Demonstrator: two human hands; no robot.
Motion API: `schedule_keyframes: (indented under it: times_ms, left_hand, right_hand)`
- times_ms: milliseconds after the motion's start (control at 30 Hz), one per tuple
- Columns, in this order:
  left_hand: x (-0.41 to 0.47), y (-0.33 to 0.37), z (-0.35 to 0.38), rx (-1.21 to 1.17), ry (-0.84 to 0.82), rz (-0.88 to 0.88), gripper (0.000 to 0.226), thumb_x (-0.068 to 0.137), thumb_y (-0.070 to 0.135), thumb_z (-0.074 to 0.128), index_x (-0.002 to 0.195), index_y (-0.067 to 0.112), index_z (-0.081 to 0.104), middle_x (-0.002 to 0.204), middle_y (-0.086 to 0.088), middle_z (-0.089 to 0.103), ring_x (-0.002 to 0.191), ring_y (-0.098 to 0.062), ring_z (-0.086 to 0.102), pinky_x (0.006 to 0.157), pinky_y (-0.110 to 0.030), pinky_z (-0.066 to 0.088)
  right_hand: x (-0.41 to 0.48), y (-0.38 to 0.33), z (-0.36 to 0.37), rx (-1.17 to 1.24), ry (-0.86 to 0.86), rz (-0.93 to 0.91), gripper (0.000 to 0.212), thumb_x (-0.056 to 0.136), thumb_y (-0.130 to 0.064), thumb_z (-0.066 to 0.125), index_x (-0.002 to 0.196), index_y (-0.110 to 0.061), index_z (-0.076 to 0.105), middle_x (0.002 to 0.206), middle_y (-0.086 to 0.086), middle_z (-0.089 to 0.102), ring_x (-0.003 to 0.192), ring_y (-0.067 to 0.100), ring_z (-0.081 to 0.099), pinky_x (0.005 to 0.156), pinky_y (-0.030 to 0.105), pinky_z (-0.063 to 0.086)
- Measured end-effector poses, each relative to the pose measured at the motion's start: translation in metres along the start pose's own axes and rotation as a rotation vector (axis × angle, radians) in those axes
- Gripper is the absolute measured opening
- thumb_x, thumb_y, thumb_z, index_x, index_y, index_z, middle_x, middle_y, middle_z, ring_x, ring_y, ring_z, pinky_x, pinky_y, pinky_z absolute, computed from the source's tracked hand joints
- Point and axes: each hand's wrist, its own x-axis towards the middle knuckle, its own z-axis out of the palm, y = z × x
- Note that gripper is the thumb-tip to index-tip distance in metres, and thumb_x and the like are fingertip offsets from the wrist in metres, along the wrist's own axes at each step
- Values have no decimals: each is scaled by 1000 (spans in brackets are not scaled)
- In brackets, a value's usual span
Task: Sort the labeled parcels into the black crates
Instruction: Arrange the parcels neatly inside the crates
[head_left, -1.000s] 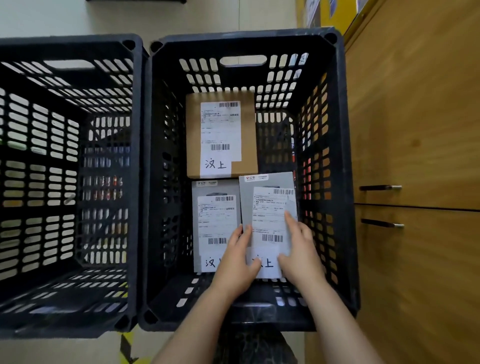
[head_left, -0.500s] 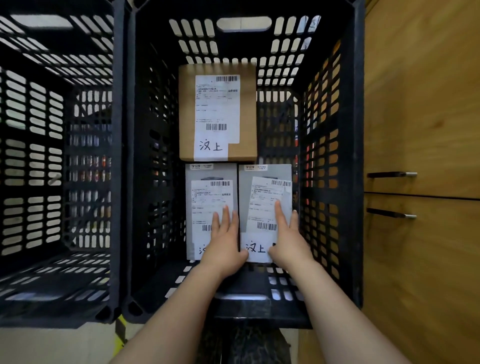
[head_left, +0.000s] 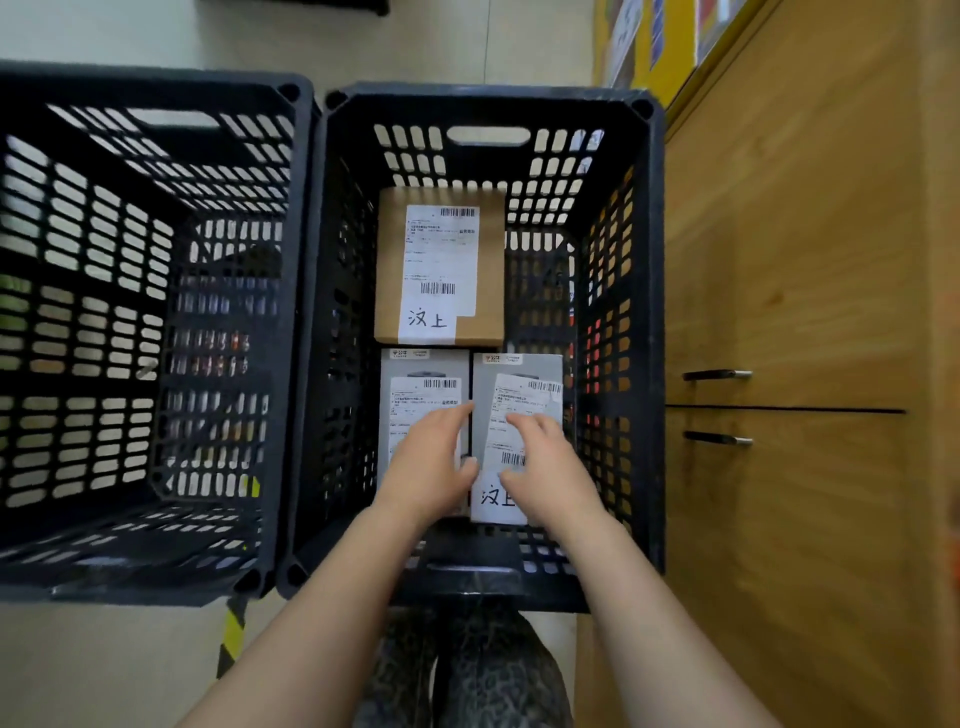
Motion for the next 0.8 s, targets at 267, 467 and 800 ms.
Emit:
schedule_keyframes:
  times_ms: [267, 467, 800]
  left_hand:
    - [-73, 58, -112, 41, 377, 231, 56, 88, 18, 63, 140, 19, 46, 134, 3, 53, 126, -15, 45, 104, -25, 33]
    - [-153, 92, -200, -12, 643, 252, 52, 84, 15, 66, 134, 14, 52, 126, 0, 57, 119, -16, 50, 100, -21, 35]
    - [-342, 64, -295, 53, 1073, 202, 44, 80, 9, 72, 122, 15, 60, 111, 6, 56, 106, -10, 51, 94, -7, 31]
  right_hand:
    - [-80, -97, -93, 67, 237, -320, 52, 92, -18, 60, 141, -25, 43, 138, -8, 39, 120, 10, 47, 93, 26, 41]
    - [-152, -185, -136, 47, 386, -580, 45, 87, -17, 66, 130, -23, 53, 123, -8, 45, 112, 8, 47, 89, 17, 35]
    - [-286, -319, -117, -58, 423, -1044, 40, 81, -12, 69, 118, -24, 58, 118, -9, 48, 112, 9, 49, 96, 20, 38]
